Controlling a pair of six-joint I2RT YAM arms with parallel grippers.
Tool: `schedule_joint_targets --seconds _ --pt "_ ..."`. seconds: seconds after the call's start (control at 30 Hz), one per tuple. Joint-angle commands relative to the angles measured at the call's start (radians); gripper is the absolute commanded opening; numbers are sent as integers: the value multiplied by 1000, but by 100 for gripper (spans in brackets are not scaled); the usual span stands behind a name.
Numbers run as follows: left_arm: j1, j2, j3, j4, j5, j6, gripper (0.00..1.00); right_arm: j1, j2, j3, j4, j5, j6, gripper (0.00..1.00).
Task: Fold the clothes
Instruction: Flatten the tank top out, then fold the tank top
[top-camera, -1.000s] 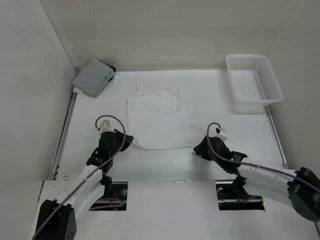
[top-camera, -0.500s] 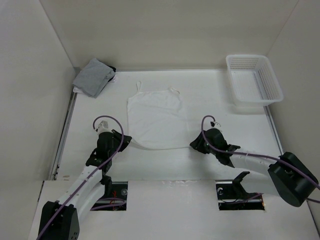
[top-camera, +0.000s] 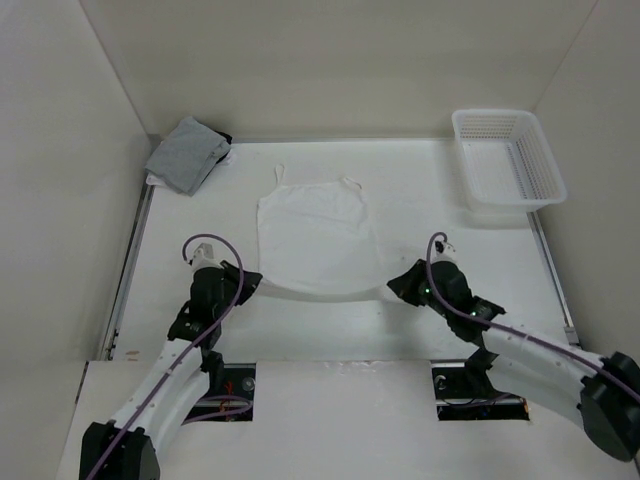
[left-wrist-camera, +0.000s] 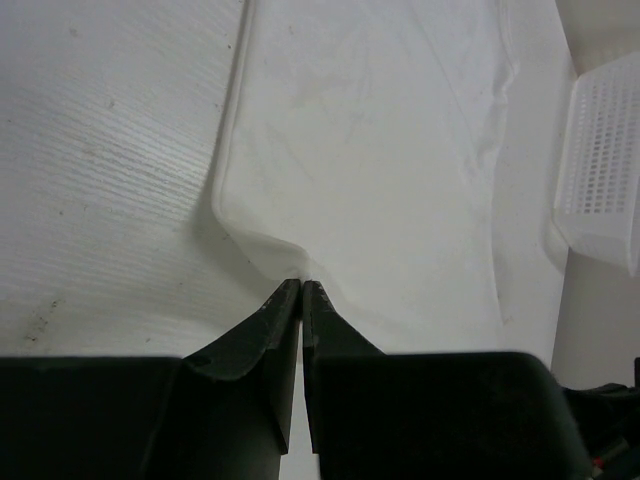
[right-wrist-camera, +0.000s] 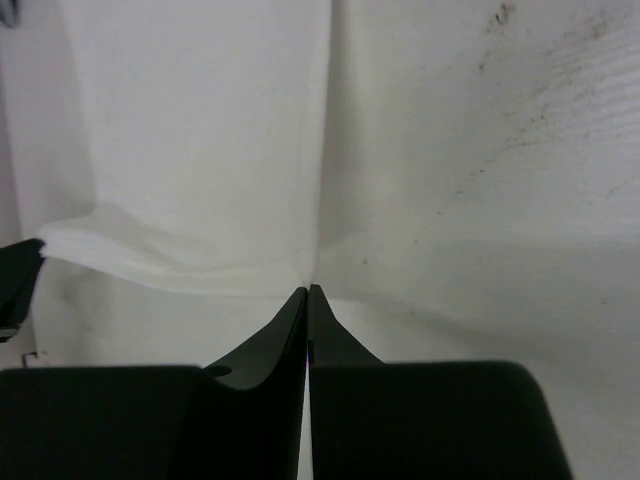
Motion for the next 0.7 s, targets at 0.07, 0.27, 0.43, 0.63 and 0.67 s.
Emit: schedule_joint_targets --seconds 0.07,0.27,0.43,0.63,0.67 --pt "5 -114 -31 -111 -5 22 4 45 -280 -29 -232 59 49 4" --pt "-39 -300 26 -285 -31 8 4 293 -399 -29 -449 132 227 4" --pt "-56 -380 66 -387 -76 2 4 415 -442 5 -568 247 320 4" --pt "-58 -253 177 -252 -78 29 4 339 -385 156 -516 296 125 2" --pt "-68 -218 208 -229 -68 35 3 314 -371 199 -513 296 82 2"
